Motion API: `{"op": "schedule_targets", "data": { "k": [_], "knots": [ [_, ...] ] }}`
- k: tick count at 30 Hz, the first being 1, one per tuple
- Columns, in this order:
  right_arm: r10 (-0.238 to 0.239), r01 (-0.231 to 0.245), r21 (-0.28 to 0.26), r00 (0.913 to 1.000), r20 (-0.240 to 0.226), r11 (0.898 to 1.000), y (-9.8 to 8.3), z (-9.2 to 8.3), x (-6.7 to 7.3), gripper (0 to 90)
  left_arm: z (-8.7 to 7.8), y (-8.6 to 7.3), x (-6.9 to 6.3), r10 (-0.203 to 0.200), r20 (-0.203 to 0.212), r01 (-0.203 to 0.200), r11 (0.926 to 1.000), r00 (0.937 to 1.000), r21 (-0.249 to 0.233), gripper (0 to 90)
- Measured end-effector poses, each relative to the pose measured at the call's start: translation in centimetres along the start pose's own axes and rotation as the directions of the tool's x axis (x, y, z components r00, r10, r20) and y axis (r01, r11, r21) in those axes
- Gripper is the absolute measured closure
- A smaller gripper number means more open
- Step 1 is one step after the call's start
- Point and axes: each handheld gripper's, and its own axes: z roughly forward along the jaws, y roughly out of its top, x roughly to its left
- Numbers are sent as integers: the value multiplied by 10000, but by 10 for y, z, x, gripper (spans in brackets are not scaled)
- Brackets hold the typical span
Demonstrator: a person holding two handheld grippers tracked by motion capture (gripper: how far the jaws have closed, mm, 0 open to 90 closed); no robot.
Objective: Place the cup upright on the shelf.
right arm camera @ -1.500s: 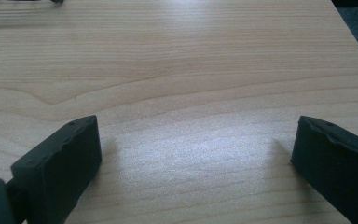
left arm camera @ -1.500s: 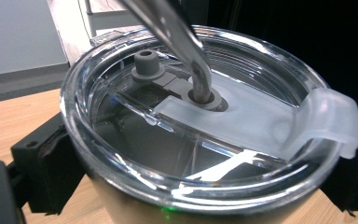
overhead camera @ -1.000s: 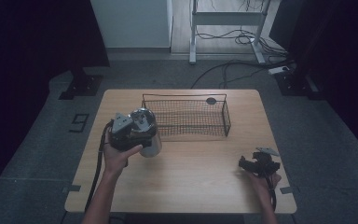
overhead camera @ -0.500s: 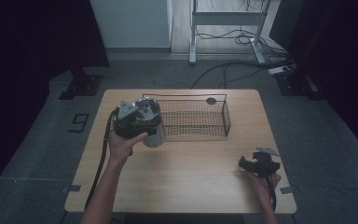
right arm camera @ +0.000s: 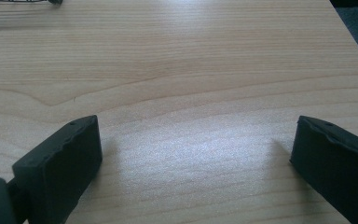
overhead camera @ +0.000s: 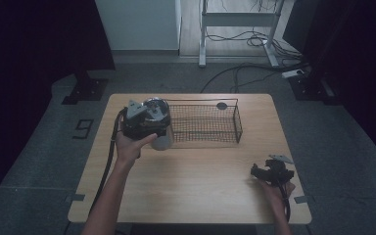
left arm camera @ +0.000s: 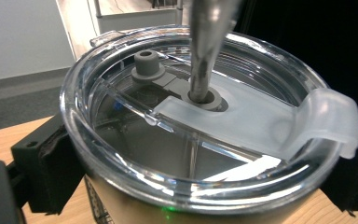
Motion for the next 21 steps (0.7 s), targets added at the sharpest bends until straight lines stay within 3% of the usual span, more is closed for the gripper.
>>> {"op": "schedule_targets", "data": {
  "k": [7,21],
  "knots": [
    [11,-11,-12,10000,8,10000,0,0,0,18,7,11,-3,185,-136,-185,9998,9997,-39,42],
    [27,-27,-21,10000,-3,10000,0,0,0,20,26,21,1,1,-340,1,10000,9994,56,42]
  ]
}}
